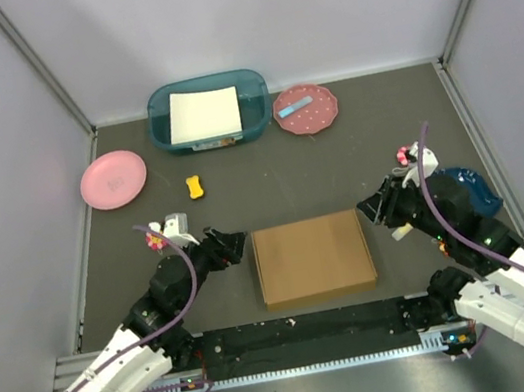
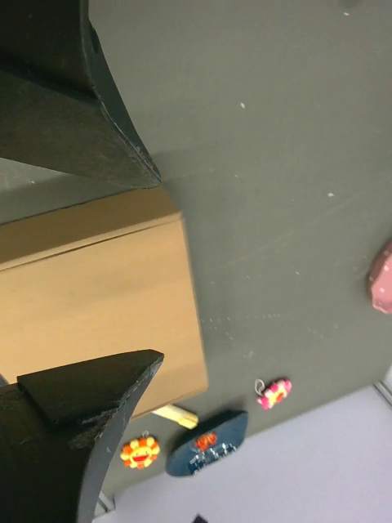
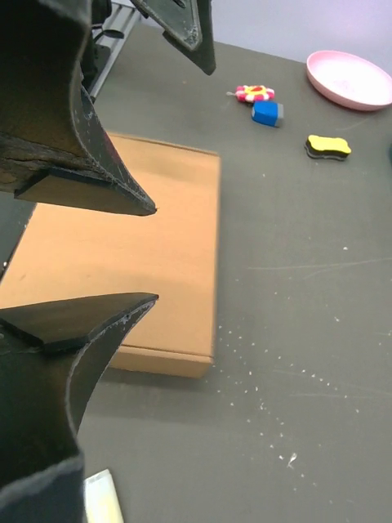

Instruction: Fold the paper box

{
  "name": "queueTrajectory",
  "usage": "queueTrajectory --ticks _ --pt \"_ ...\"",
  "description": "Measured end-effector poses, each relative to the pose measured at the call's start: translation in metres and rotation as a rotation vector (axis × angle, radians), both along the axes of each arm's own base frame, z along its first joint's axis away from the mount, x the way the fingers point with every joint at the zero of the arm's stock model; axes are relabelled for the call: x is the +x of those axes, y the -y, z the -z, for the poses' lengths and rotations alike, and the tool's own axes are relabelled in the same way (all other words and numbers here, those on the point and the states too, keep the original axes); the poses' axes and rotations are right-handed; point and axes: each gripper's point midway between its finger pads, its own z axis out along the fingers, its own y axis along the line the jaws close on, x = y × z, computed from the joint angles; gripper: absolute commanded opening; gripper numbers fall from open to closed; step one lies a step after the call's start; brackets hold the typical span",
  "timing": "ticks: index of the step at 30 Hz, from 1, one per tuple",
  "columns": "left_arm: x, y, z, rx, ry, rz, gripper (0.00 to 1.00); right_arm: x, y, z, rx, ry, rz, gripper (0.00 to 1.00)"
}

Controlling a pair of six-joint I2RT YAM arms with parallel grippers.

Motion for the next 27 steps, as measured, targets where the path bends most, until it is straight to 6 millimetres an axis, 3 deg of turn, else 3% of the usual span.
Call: queueTrajectory --ticks 8,11,15,19,23,27 --pt "0.001 0.000 0.019 0.039 -0.065 -0.014 0.86 0.001 0.006 0.019 -0.061 -0.051 0.025 0.50" --pt "-0.002 0.003 0.029 0.039 -0.097 0.004 0.88 -0.001 0.002 0.052 -0.102 -0.140 0.001 0.53" --pt "-0.015 0.012 0.064 0.056 -0.186 0.077 0.88 -0.017 -0.002 0.107 -0.147 -0.295 -0.048 0.54" --pt "-0.033 0.017 0.100 0.089 -0.290 0.147 0.85 -0.029 -0.003 0.135 -0.159 -0.372 -0.075 0.54" --pt "-0.045 0.023 0.120 0.092 -0.359 0.202 0.76 -0.029 -0.010 0.144 -0.130 -0.378 -0.096 0.53" --pt "-0.045 0.033 0.118 0.055 -0.356 0.241 0.61 -0.025 -0.014 0.146 -0.106 -0.359 -0.095 0.49"
